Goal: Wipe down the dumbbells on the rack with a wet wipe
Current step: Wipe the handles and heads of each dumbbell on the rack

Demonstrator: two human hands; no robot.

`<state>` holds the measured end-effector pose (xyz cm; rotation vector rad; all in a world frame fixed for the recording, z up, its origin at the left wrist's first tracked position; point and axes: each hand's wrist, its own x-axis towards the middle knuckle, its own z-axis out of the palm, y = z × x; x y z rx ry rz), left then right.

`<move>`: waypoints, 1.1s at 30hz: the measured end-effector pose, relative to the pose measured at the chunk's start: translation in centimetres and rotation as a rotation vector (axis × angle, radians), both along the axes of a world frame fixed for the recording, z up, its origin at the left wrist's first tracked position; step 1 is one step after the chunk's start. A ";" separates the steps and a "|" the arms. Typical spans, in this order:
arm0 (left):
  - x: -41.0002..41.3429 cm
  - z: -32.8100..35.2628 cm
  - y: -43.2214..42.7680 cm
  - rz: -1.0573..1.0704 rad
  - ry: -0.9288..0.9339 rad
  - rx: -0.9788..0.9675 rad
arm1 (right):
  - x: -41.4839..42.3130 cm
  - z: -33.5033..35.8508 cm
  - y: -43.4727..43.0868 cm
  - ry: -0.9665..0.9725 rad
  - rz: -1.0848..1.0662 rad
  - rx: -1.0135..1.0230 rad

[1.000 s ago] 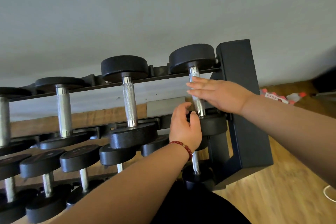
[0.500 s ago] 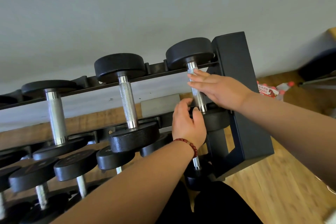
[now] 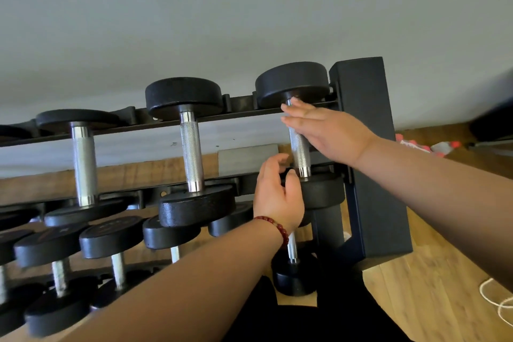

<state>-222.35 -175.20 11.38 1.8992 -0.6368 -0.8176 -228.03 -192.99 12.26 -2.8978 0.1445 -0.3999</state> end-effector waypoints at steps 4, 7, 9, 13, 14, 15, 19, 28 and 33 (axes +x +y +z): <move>-0.2 0.0 -0.2 0.049 0.013 0.019 | -0.6 -1.3 0.3 -0.016 -0.013 0.082; -0.6 0.3 -0.4 0.101 0.009 0.034 | -2.8 -2.3 0.0 0.009 0.135 0.146; -0.9 0.6 -0.6 0.161 -0.001 0.038 | -2.8 -1.8 -1.1 0.027 0.283 0.086; -1.7 1.2 -1.0 0.342 0.081 0.055 | 0.5 -0.5 -4.3 0.000 0.407 -0.141; -1.9 1.4 -1.1 0.380 0.093 0.066 | 1.1 -0.3 -4.5 -0.020 0.351 -0.137; -2.2 1.7 -1.3 0.410 0.095 0.071 | 1.2 -0.6 -4.3 -0.031 0.292 -0.113; -3.6 2.7 -2.6 0.508 0.070 0.093 | -1.2 -2.2 -2.5 -0.021 0.413 -0.007; -4.8 2.5 -3.8 0.633 -0.089 0.181 | 0.1 -1.7 -3.3 -0.060 0.389 -0.060; -4.7 2.1 -3.7 0.663 -0.050 0.180 | 0.9 -1.0 -5.4 -0.060 0.573 -0.141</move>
